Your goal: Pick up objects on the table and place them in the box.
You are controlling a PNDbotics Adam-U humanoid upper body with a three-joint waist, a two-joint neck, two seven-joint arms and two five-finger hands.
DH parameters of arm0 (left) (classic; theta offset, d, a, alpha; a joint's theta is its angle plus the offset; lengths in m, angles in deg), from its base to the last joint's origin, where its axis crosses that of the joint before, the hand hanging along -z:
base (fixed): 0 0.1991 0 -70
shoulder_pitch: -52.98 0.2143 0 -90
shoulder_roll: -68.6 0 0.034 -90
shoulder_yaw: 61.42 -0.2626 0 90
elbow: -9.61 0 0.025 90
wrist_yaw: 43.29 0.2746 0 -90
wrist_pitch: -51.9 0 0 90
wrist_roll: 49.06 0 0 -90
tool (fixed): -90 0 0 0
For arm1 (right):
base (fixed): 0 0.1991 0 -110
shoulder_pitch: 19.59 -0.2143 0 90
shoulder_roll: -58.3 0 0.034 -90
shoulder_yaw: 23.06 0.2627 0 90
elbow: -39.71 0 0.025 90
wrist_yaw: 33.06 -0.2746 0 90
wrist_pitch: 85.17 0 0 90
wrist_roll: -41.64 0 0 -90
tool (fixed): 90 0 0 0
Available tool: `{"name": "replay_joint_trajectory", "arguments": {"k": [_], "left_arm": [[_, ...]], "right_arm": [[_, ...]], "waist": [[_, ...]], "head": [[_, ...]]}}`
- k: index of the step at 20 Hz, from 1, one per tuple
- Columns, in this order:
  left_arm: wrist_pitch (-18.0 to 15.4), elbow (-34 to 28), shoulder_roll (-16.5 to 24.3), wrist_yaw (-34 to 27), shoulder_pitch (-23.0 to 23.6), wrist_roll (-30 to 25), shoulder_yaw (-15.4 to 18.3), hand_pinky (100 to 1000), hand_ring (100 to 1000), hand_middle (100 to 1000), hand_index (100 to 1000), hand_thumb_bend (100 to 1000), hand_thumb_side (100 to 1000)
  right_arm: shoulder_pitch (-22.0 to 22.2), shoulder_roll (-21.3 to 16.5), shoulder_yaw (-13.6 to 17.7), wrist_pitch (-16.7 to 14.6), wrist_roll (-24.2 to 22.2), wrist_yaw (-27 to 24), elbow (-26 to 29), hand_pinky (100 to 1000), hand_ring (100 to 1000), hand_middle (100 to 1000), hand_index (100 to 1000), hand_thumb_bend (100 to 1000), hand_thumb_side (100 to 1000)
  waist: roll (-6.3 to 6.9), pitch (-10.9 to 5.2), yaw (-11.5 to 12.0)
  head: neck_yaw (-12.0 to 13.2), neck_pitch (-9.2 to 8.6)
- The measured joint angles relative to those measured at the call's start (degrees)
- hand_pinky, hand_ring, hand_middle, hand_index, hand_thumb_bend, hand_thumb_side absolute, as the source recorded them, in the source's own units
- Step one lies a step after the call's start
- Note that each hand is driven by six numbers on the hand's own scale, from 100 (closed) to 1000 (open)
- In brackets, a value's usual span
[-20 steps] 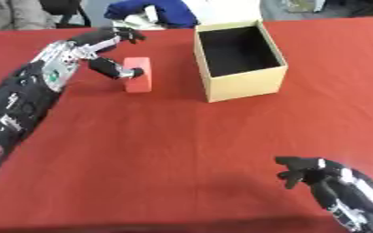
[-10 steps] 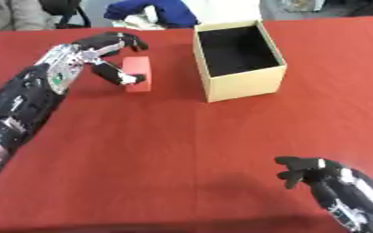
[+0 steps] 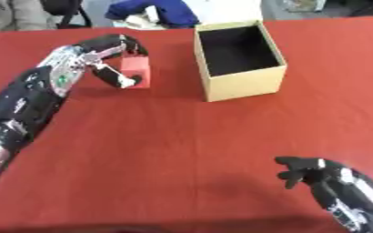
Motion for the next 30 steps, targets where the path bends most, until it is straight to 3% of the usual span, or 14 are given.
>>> {"name": "replay_joint_trajectory", "arguments": {"k": [10, 18, 30], "left_arm": [[0.96, -0.92, 0.02, -3.33, 0.04, 1.19, 0.0, 1000, 503, 459, 779, 100, 218], [2.36, -6.28, 0.62, -11.52, -1.79, -0.26, -0.56, 1000, 493, 453, 780, 100, 191], [3.13, -10.97, 0.46, -20.25, -5.83, -1.62, -2.38, 1000, 511, 473, 789, 100, 170]], "right_arm": [[0.0, 0.0, 0.0, -0.02, -0.02, 0.0, 0.0, 841, 934, 571, 811, 100, 552], [-0.02, 0.0, -0.03, -0.03, -0.04, 0.0, 0.0, 840, 934, 571, 811, 100, 553], [-1.57, 0.0, -1.36, 0.19, -1.25, -0.28, 0.0, 840, 933, 571, 811, 100, 554]], "waist": [[-0.14, 0.0, 0.1], [0.14, 0.0, -0.74], [0.73, 1.32, -6.32]], "head": [[-0.17, 0.0], [-0.23, -0.01], [1.01, -1.14]]}}
